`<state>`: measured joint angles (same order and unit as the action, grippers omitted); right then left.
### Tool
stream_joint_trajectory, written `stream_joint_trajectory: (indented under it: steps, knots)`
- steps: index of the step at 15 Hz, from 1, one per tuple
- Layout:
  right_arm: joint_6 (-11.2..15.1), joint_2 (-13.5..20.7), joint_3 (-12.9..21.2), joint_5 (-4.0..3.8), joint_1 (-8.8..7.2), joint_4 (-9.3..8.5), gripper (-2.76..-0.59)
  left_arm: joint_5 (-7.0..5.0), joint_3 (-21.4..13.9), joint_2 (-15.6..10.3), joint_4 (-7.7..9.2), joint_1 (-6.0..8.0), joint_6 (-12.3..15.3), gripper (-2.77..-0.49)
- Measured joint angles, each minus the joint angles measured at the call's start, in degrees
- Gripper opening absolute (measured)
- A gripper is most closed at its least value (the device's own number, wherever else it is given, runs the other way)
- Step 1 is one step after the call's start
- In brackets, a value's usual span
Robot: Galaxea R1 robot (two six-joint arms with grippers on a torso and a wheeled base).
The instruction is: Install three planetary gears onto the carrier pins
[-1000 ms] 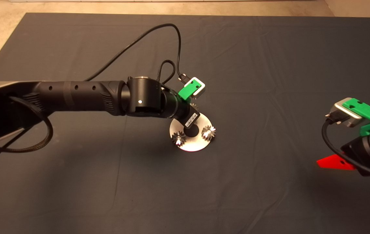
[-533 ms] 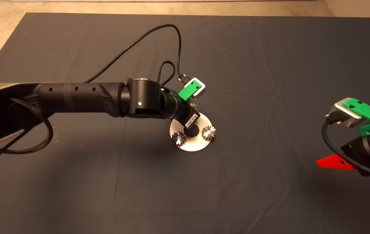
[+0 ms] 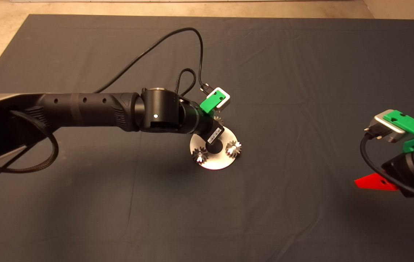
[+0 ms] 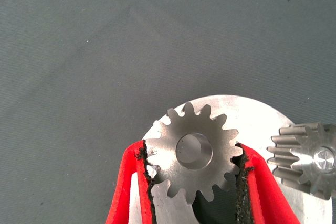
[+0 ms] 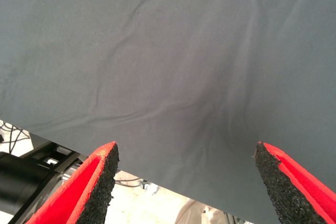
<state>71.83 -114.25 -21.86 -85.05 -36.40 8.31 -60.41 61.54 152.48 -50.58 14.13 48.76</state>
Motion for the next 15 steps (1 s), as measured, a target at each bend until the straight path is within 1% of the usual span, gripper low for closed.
stream_joint_trajectory:
  steps: [2,4,8,9,11,12,13,15]
  knots:
    - [-0.02,0.00,0.00,-0.01,0.00,0.00,-1.44,0.25,0.01,0.00,0.02,-0.07,-0.01,-2.66]
    - [0.00,0.02,0.01,-0.02,0.00,-0.02,-1.44,0.87,0.01,-0.11,0.02,-0.21,-0.01,-2.66]
    - [0.00,0.13,0.00,-0.02,0.00,-0.02,-1.44,1.48,0.01,-0.40,0.02,-0.30,-0.04,-2.66]
    - [0.00,0.15,0.00,-0.03,0.00,-0.02,-1.44,2.01,0.01,-0.66,0.06,-0.33,-0.11,-2.66]
    - [0.00,0.13,0.00,-0.02,0.00,-0.02,-1.44,2.64,0.01,-1.30,0.28,-0.40,-1.57,-2.66]
    - [0.00,0.15,0.00,-0.02,0.00,-0.05,-1.44,3.30,0.01,-1.65,0.35,-0.51,-1.69,-2.66]
    - [0.00,0.13,0.00,-0.04,0.00,-0.05,-1.44,3.50,0.01,-1.82,0.85,-0.49,-1.69,-2.67]
    - [0.00,0.13,0.00,-0.02,0.00,-0.05,-1.44,3.74,0.01,-1.92,1.07,-0.49,-1.74,-2.67]
